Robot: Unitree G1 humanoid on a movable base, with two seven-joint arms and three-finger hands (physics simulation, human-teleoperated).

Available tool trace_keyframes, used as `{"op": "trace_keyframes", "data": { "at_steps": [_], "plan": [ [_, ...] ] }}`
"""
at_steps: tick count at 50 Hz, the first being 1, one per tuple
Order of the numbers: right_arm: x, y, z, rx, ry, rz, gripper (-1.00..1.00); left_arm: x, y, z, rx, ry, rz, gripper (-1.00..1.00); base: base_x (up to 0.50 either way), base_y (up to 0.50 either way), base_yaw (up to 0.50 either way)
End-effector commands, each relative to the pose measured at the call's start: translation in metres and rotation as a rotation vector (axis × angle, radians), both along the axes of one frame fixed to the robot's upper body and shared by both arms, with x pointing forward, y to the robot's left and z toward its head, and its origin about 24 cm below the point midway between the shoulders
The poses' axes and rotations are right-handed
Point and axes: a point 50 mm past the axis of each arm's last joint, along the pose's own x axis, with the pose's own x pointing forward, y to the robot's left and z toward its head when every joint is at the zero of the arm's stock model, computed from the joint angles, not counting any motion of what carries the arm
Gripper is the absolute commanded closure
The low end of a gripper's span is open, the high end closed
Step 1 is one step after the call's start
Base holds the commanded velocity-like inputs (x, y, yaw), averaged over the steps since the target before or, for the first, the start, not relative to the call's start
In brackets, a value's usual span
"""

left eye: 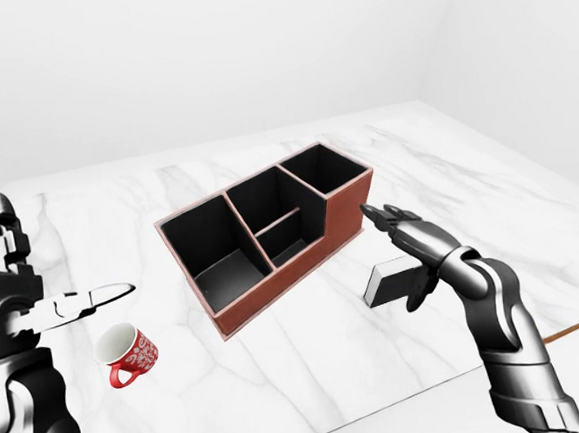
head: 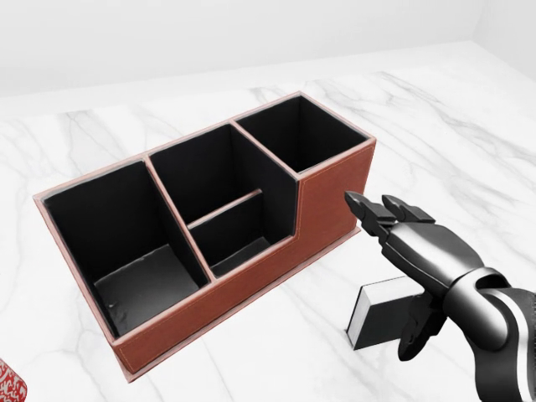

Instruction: Pick up the book and place it in the left compartment of the caddy.

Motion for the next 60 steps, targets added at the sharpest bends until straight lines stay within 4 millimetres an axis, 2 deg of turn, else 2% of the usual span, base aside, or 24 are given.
{"op": "trace_keyframes", "data": {
  "at_steps": [1, 17, 26, 38, 60],
  "plan": [
    [0.005, -0.003, -0.019, -0.092, 0.083, -0.031, -1.00, -0.005, 0.002, -0.002, -0.002, 0.004, 0.008, -1.00, 0.00, 0.00, 0.00],
    [0.015, -0.005, -0.041, -0.182, 0.189, -0.054, -1.00, -0.013, 0.007, -0.003, -0.001, 0.006, 0.030, -1.00, 0.00, 0.00, 0.00],
    [0.018, -0.003, -0.043, -0.190, 0.201, -0.051, -1.00, -0.015, 0.008, -0.005, -0.004, 0.013, 0.037, -1.00, 0.00, 0.00, 0.00],
    [0.026, -0.014, -0.051, -0.291, 0.241, -0.092, -1.00, -0.021, 0.010, -0.005, -0.002, 0.010, 0.049, -1.00, 0.00, 0.00, 0.00],
    [0.036, -0.005, -0.064, -0.269, 0.239, -0.084, -1.00, -0.026, 0.012, -0.007, -0.005, 0.011, 0.054, -1.00, 0.00, 0.00, 0.00]
  ]
}}
